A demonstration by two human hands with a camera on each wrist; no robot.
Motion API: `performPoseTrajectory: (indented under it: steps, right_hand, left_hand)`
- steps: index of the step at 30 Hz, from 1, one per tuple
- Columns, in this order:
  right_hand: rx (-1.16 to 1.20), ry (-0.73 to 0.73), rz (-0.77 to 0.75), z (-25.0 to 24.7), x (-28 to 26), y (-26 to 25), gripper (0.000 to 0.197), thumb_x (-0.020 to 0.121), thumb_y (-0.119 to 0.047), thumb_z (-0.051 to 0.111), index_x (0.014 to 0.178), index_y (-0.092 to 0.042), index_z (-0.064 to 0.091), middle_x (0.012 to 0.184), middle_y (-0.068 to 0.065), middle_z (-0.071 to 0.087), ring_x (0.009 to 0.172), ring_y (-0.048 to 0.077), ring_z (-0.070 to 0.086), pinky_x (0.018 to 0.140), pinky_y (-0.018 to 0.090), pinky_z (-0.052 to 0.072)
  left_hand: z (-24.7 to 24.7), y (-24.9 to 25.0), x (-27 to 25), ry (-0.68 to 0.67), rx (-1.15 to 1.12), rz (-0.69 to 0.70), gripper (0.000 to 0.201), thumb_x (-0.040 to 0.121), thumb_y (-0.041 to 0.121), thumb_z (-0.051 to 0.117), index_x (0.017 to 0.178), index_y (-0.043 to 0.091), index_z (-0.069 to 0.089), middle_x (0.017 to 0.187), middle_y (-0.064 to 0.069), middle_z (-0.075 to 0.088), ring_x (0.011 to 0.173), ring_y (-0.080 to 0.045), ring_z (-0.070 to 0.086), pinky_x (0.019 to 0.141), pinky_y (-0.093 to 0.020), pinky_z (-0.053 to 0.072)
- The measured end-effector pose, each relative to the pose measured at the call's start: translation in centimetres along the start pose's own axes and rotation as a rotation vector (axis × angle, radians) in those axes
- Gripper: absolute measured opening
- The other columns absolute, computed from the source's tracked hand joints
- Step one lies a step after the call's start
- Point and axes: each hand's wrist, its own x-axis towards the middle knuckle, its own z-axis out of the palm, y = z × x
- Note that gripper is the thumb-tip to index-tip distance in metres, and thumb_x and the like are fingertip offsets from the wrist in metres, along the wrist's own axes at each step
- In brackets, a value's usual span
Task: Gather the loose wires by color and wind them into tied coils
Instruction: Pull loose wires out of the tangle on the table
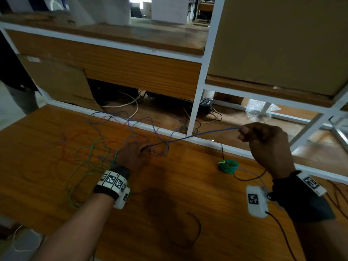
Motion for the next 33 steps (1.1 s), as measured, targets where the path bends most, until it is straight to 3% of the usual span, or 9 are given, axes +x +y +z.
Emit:
performPoseTrajectory:
  steps: [3, 5, 8, 12, 15, 19, 23, 28, 33]
  right_hand:
    - [-0.239, -0.3, 0.086, 1.2, -1.3, 1.3, 0.013, 0.096, -0.019, 0.069, 0.099, -0.029, 0.076, 0.103, 0.006, 0.079, 0.09, 0.026, 0.072, 0.076, 0.032, 0.05]
    - [-0.452, -0.505, 0.053, 2.7, -2.4, 1.5, 0.051, 0.093, -0.034, 0.075, 0.14, -0.019, 0.061, 0.14, 0.012, 0.064, 0.124, 0.032, 0.062, 0.097, 0.034, 0.049]
    - [-0.386, -0.501, -0.105, 4.8, -3.5, -0.2, 0.08, 0.092, -0.049, 0.073, 0.157, -0.018, 0.039, 0.158, 0.008, 0.045, 0.143, 0.032, 0.041, 0.116, 0.043, 0.039]
    - [-0.281, -0.582, -0.196, 8.5, -3.7, -3.9, 0.052, 0.097, -0.049, 0.065, 0.137, -0.016, 0.061, 0.125, 0.007, 0.072, 0.114, 0.028, 0.066, 0.092, 0.045, 0.056]
    - [-0.18, -0.622, -0.192, 10.6, -3.8, -4.8, 0.018, 0.096, -0.021, 0.066, 0.108, -0.013, 0.077, 0.096, 0.007, 0.078, 0.087, 0.029, 0.073, 0.073, 0.042, 0.059]
    - [0.111, -0.53, -0.077, 9.8, -3.3, -5.1, 0.025, 0.095, 0.0, 0.054, 0.092, -0.016, 0.074, 0.073, -0.003, 0.074, 0.071, 0.018, 0.072, 0.069, 0.035, 0.059]
    - [0.203, -0.36, -0.034, 7.5, -1.7, -4.7, 0.022, 0.103, -0.012, 0.059, 0.088, -0.015, 0.075, 0.073, -0.001, 0.074, 0.066, 0.012, 0.069, 0.065, 0.032, 0.057]
    - [0.267, -0.211, 0.017, 5.8, -1.0, -2.8, 0.024, 0.104, -0.018, 0.061, 0.085, -0.02, 0.076, 0.072, -0.003, 0.075, 0.068, 0.018, 0.072, 0.071, 0.037, 0.06]
    - [0.191, -0.164, -0.01, 5.2, -0.5, -0.6, 0.022, 0.102, -0.012, 0.064, 0.086, -0.014, 0.078, 0.072, -0.004, 0.076, 0.071, 0.016, 0.074, 0.075, 0.042, 0.062]
  left_hand:
    - [-0.5, 0.2, 0.7, 0.002, -0.041, 0.005, 0.044, 0.089, 0.044, 0.047, 0.118, 0.022, 0.072, 0.102, -0.004, 0.075, 0.093, -0.025, 0.068, 0.083, -0.046, 0.056]
    - [-0.7, 1.9, 0.7, -0.022, 0.027, 0.09, 0.04, 0.088, 0.029, 0.051, 0.116, 0.015, 0.074, 0.105, -0.011, 0.075, 0.095, -0.03, 0.069, 0.085, -0.042, 0.056]
    - [-0.1, 4.2, 0.5, -0.051, 0.091, 0.291, 0.029, 0.082, 0.013, 0.056, 0.101, 0.006, 0.077, 0.091, -0.013, 0.076, 0.079, -0.029, 0.07, 0.075, -0.028, 0.049]
    - [1.6, 4.9, 1.0, -0.124, 0.057, 0.421, 0.029, 0.09, 0.026, 0.055, 0.106, 0.013, 0.076, 0.096, -0.004, 0.076, 0.084, -0.02, 0.071, 0.078, -0.027, 0.056]
    - [2.3, 4.3, 1.6, -0.076, 0.104, 0.449, 0.021, 0.091, 0.016, 0.063, 0.109, 0.018, 0.075, 0.099, -0.002, 0.075, 0.088, -0.02, 0.071, 0.077, -0.033, 0.058]
    - [1.7, 3.2, 1.3, -0.001, 0.095, 0.404, 0.019, 0.096, 0.019, 0.063, 0.112, 0.016, 0.074, 0.092, -0.003, 0.074, 0.077, -0.017, 0.064, 0.07, -0.024, 0.048]
    - [0.6, 0.6, 1.0, 0.045, 0.113, 0.221, 0.04, 0.094, 0.04, 0.047, 0.114, 0.018, 0.074, 0.1, -0.009, 0.075, 0.089, -0.029, 0.068, 0.081, -0.034, 0.05]
    - [-0.6, -0.5, 2.2, 0.038, 0.177, 0.273, 0.051, 0.087, 0.053, 0.043, 0.106, 0.019, 0.077, 0.102, -0.009, 0.075, 0.092, -0.029, 0.068, 0.087, -0.038, 0.049]
    - [-1.6, -1.5, 2.3, 0.123, -0.215, 0.094, 0.024, 0.084, 0.046, 0.058, 0.097, 0.034, 0.074, 0.103, 0.001, 0.074, 0.093, 0.001, 0.063, 0.082, -0.012, 0.05]
